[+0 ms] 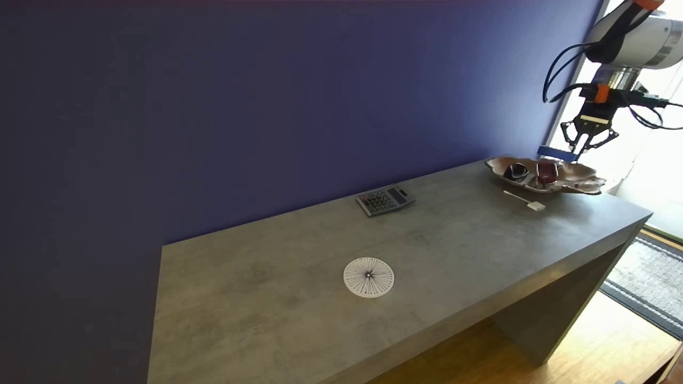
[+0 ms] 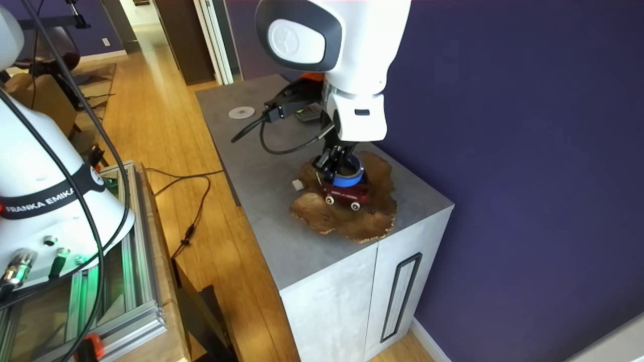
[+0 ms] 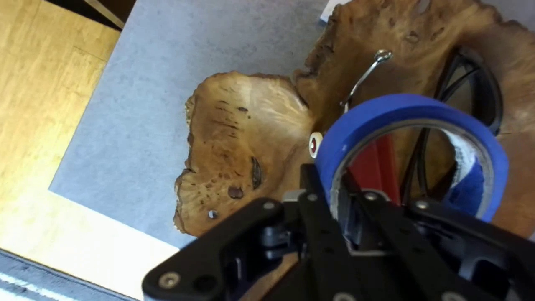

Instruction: Put blue masking tape on the wooden tray

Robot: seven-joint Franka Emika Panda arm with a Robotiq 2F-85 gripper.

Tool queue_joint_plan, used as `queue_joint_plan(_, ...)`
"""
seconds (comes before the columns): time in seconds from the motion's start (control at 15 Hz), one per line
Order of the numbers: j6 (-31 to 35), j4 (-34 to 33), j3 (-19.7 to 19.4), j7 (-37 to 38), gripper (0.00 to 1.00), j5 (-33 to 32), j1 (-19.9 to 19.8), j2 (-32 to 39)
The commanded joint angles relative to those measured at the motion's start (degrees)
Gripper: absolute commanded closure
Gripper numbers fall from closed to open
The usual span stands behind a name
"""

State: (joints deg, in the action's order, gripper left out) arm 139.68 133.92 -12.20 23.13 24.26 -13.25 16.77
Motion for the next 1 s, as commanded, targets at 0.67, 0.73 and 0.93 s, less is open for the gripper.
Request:
queue_joint_plan(0.67,8.90,4.19,-2.97,11.33,0.97,-3.16,2.67,1.72)
queue_joint_plan(0.73,10.22,3.83,-2.89,11.92,0.97,-2.77,2.60,2.35)
queue_joint_plan(0.93,10.94,2.86,-3.75,14.76,0.97,-4.09,2.86,4.45)
